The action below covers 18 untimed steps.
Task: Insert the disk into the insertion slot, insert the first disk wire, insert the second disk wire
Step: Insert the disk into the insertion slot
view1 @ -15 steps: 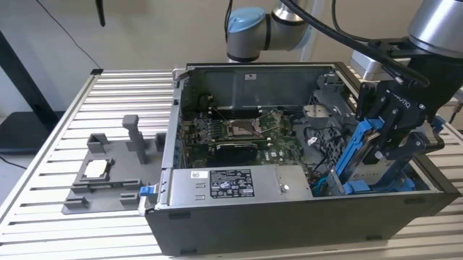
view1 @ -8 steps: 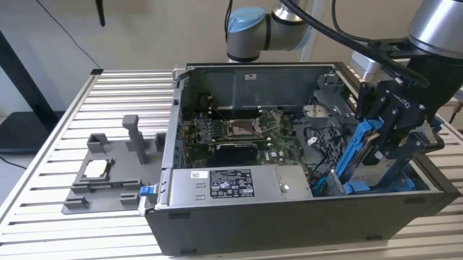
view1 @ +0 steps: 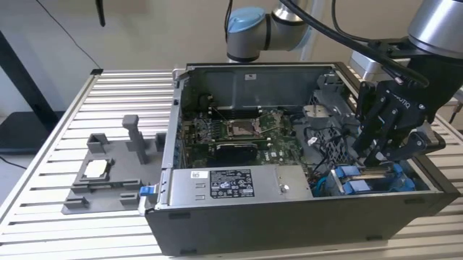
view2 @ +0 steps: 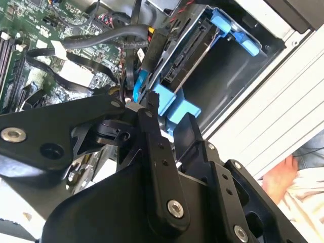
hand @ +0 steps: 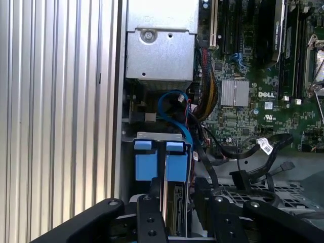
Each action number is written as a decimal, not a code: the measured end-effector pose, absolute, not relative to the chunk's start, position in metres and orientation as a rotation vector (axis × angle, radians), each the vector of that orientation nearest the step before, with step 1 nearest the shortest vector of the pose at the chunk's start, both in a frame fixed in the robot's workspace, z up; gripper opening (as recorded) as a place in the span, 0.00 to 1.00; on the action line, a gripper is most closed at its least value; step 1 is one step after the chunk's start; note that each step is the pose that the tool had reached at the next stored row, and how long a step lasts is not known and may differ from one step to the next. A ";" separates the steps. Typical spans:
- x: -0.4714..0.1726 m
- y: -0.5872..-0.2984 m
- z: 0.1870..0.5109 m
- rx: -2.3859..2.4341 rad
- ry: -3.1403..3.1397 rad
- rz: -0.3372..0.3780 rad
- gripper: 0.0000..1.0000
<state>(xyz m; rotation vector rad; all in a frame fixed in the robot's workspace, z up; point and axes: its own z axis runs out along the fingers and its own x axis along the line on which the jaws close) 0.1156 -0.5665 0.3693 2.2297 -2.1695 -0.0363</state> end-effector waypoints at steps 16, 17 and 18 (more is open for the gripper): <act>0.116 -0.566 0.369 2.252 -2.182 0.003 0.40; 0.116 -0.566 0.369 2.261 -2.187 0.017 0.40; 0.116 -0.566 0.369 2.267 -2.190 0.028 0.40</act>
